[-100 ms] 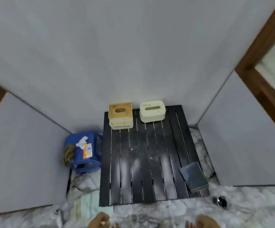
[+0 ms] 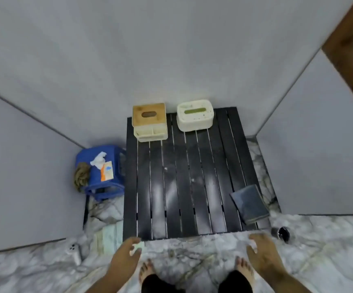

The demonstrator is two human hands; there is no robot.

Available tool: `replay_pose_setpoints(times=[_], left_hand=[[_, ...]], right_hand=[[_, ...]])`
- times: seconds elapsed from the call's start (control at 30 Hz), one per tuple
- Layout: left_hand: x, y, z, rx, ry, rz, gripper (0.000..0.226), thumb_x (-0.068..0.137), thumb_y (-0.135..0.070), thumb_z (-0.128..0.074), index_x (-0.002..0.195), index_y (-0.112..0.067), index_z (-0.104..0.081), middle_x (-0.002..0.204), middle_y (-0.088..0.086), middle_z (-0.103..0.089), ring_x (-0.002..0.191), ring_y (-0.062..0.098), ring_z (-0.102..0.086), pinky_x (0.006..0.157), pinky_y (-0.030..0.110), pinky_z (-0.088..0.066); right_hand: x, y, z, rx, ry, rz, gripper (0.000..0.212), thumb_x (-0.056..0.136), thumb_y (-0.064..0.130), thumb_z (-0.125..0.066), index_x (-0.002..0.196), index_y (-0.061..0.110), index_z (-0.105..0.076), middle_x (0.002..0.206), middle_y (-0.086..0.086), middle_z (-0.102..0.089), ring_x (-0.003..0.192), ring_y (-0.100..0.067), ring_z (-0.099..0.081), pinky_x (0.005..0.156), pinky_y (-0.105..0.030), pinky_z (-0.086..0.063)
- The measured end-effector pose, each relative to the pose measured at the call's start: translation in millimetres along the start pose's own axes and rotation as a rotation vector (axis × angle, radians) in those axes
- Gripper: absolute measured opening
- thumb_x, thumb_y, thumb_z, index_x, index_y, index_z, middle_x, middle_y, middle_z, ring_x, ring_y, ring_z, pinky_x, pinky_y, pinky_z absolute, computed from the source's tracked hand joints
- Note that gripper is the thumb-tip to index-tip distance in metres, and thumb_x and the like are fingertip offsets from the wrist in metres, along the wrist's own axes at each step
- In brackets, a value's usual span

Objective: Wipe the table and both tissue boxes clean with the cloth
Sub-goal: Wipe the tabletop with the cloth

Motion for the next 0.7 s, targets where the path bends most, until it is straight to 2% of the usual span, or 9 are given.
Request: replay_pose_setpoints(times=[0.03, 0.07, 0.13, 0.2, 0.27, 0.33, 0.4, 0.57, 0.7], left_hand=[[17, -3, -3, 0.007, -0.046, -0.041, 0.022, 0.1, -0.014, -0.06, 0.113, -0.032, -0.059, 0.127, 0.0, -0.062, 0.111, 0.016, -0.059, 0.095, 0.026, -0.043], [33, -7, -8, 0.042, -0.072, -0.079, 0.026, 0.1, -0.012, -0.06, 0.122, -0.026, -0.059, 0.13, 0.0, -0.061, 0.118, 0.016, -0.056, 0.098, 0.025, -0.041], [59, -12, -23, 0.14, -0.116, -0.178, 0.038, 0.098, -0.009, -0.063, 0.135, -0.015, -0.06, 0.138, 0.003, -0.058, 0.127, 0.019, -0.053, 0.105, 0.025, -0.036], [88, -18, -33, 0.251, -0.149, -0.289, 0.045, 0.095, -0.011, -0.066, 0.139, -0.013, -0.059, 0.146, 0.006, -0.055, 0.136, 0.027, -0.05, 0.112, 0.033, -0.034], [121, -28, -38, 0.341, -0.195, -0.374, 0.046, 0.096, -0.023, -0.062, 0.141, -0.015, -0.058, 0.151, 0.006, -0.053, 0.143, 0.032, -0.044, 0.115, 0.043, -0.035], [144, -36, -43, 0.367, -0.238, -0.427, 0.053, 0.093, -0.038, -0.054, 0.142, -0.017, -0.057, 0.153, 0.005, -0.051, 0.147, 0.033, -0.039, 0.113, 0.051, -0.037], [163, -40, -46, 0.378, -0.297, -0.453, 0.058, 0.093, -0.046, -0.05, 0.145, -0.02, -0.053, 0.158, 0.001, -0.045, 0.151, 0.03, -0.032, 0.112, 0.055, -0.036], [206, -42, -46, 0.375, -0.442, -0.519, 0.067, 0.092, -0.055, -0.044, 0.15, -0.022, -0.046, 0.162, -0.002, -0.039, 0.154, 0.025, -0.024, 0.116, 0.054, -0.028], [216, -43, -47, 0.302, -0.54, -0.525, 0.07, 0.09, -0.059, -0.043, 0.151, -0.024, -0.045, 0.162, -0.007, -0.037, 0.154, 0.017, -0.022, 0.119, 0.049, -0.02]], right_hand=[[22, 0, 4, -0.027, -0.05, -0.011, 0.041, 0.079, 0.038, -0.07, 0.113, 0.016, -0.066, 0.116, -0.021, -0.058, 0.104, -0.041, -0.059, 0.089, -0.043, -0.05], [37, -2, 0, -0.051, -0.071, -0.012, 0.044, 0.081, 0.028, -0.07, 0.122, 0.012, -0.063, 0.129, -0.022, -0.052, 0.115, -0.042, -0.052, 0.095, -0.046, -0.047], [65, -12, -5, -0.15, -0.085, -0.045, 0.056, 0.086, 0.035, -0.066, 0.139, 0.024, -0.05, 0.15, -0.018, -0.033, 0.133, -0.043, -0.034, 0.103, -0.052, -0.04], [84, -27, -18, -0.262, -0.066, -0.035, 0.065, 0.087, 0.048, -0.06, 0.146, 0.037, -0.034, 0.158, -0.014, -0.017, 0.14, -0.045, -0.019, 0.109, -0.056, -0.03], [111, -42, -26, -0.32, -0.035, 0.028, 0.069, 0.089, 0.056, -0.052, 0.149, 0.043, -0.021, 0.162, -0.01, -0.005, 0.145, -0.042, -0.005, 0.116, -0.054, -0.014], [134, -51, -33, -0.384, -0.015, 0.089, 0.066, 0.092, 0.062, -0.038, 0.151, 0.042, -0.017, 0.163, -0.005, 0.002, 0.147, -0.038, 0.002, 0.118, -0.053, -0.005], [150, -55, -41, -0.411, -0.046, 0.155, 0.063, 0.093, 0.062, -0.027, 0.151, 0.04, -0.02, 0.163, -0.003, -0.002, 0.147, -0.038, 0.001, 0.118, -0.053, -0.005], [178, -48, -50, -0.377, -0.227, 0.288, 0.056, 0.097, 0.046, -0.022, 0.146, 0.023, -0.039, 0.157, 0.0, -0.027, 0.148, -0.034, -0.007, 0.117, -0.053, -0.019], [198, -39, -50, -0.254, -0.3, 0.431, 0.055, 0.097, 0.04, -0.028, 0.135, 0.009, -0.054, 0.145, 0.004, -0.042, 0.146, -0.018, -0.022, 0.117, -0.031, -0.021]])
Point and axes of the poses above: each hand's wrist, its own x-axis towards the middle knuckle, its own z-axis out of the back of the hand, y = z × x, the point moved 3 cm from there along x, towards the middle knuckle
